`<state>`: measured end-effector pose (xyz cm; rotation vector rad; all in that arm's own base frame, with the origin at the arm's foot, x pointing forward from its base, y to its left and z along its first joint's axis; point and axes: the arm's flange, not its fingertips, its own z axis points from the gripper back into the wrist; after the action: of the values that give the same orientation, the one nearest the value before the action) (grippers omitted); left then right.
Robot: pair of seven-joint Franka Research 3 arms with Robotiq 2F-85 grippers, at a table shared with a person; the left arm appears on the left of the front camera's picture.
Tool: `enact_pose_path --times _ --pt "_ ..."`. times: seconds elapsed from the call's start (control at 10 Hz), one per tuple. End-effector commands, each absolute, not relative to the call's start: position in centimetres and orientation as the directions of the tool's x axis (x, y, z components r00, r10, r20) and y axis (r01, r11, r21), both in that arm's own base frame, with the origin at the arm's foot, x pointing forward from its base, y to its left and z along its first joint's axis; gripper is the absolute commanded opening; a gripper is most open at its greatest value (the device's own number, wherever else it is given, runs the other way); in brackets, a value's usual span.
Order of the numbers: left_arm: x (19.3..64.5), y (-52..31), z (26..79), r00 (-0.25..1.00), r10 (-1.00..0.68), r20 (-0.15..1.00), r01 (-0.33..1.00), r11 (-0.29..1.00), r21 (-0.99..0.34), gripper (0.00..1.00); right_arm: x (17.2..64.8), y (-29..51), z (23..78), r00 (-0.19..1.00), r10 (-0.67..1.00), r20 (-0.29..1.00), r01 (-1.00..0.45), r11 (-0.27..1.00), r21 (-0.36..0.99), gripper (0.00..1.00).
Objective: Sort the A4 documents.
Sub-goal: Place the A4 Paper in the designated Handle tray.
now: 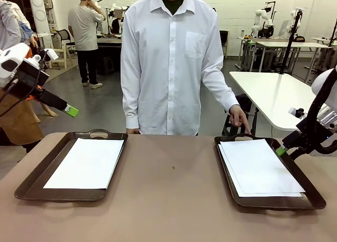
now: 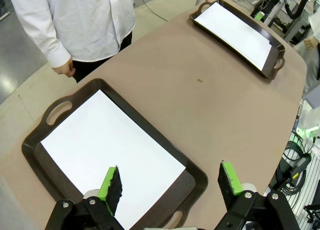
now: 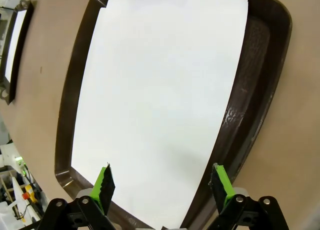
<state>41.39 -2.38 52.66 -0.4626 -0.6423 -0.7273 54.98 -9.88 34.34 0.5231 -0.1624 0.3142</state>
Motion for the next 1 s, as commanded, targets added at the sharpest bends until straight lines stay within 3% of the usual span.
enact_pose_path --times 0.0,0.9 --pt "41.38 -2.28 52.61 0.569 -0.468 0.677 0.735 0.659 -0.162 1.0 55.03 -9.88 34.29 0.94 0.253 0.231 -0.335 0.82 0.464 1.0" --pt "41.38 -2.28 52.61 0.569 -0.468 0.677 0.735 0.659 -0.162 1.0 55.03 -9.88 34.29 0.94 0.253 0.231 -0.335 0.82 0.464 1.0"
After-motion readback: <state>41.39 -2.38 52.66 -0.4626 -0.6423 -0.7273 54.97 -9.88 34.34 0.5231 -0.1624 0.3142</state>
